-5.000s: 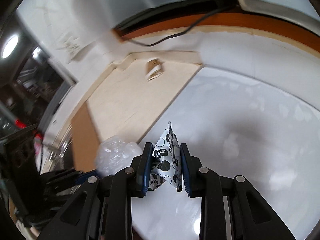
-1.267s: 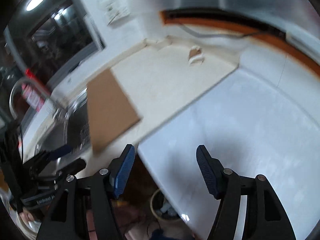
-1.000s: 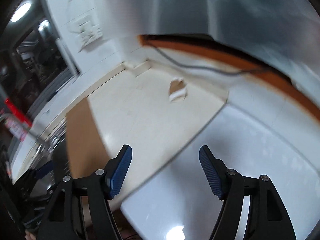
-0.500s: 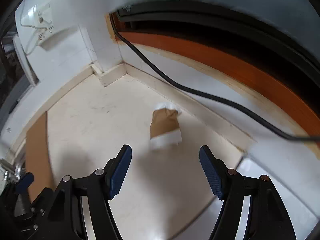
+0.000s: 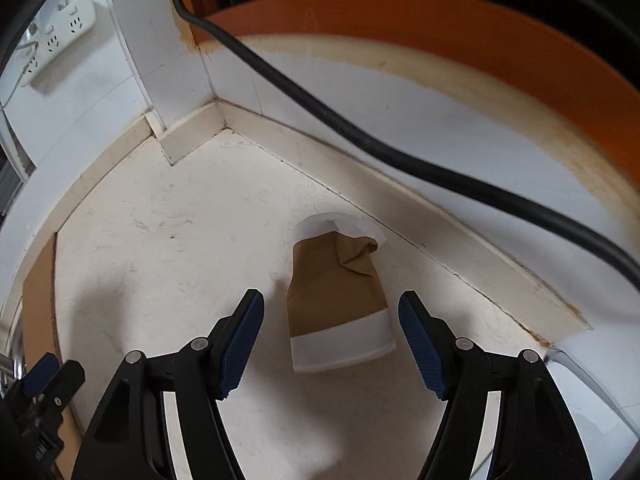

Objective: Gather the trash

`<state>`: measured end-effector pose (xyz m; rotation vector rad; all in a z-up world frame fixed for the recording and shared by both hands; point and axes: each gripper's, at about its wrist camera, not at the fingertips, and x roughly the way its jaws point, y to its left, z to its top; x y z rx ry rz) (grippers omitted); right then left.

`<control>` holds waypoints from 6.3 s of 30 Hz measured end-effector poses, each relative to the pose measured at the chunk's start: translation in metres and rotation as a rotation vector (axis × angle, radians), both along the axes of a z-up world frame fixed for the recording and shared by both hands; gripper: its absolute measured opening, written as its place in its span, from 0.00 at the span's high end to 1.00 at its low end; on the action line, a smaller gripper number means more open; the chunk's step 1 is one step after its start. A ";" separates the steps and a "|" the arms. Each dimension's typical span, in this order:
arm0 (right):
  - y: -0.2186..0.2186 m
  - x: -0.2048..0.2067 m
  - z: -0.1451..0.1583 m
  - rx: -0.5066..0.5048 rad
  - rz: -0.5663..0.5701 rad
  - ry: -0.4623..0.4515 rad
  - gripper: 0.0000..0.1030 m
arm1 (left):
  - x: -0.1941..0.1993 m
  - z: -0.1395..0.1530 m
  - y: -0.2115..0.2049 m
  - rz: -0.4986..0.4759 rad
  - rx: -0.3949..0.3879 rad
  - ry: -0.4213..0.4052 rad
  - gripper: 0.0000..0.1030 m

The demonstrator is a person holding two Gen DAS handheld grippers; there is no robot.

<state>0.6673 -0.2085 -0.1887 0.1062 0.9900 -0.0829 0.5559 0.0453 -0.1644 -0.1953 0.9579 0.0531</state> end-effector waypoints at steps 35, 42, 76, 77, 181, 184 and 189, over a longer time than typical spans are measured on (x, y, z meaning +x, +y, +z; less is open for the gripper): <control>0.050 -0.343 0.098 0.296 0.211 0.007 0.53 | -0.282 0.103 0.004 -0.185 -0.079 0.010 0.32; 0.066 -0.484 0.105 0.280 0.297 -0.057 0.53 | -0.385 0.092 0.020 -0.226 -0.090 -0.009 0.32; 0.093 -0.587 -0.214 0.237 0.300 0.278 0.52 | -0.472 -0.175 -0.002 -0.375 0.044 0.147 0.21; 0.092 -0.585 -0.223 0.248 0.294 0.298 0.52 | -0.470 -0.180 0.001 -0.369 0.035 0.153 0.20; 0.037 -0.758 0.174 0.018 -0.043 -0.344 0.13 | -0.563 0.140 -0.044 -0.374 0.152 -0.280 0.16; 0.035 -0.757 0.174 0.016 -0.045 -0.343 0.13 | -0.562 0.140 -0.043 -0.372 0.156 -0.275 0.16; 0.034 -0.757 0.173 0.003 -0.053 -0.346 0.13 | -0.561 0.140 -0.043 -0.372 0.161 -0.268 0.16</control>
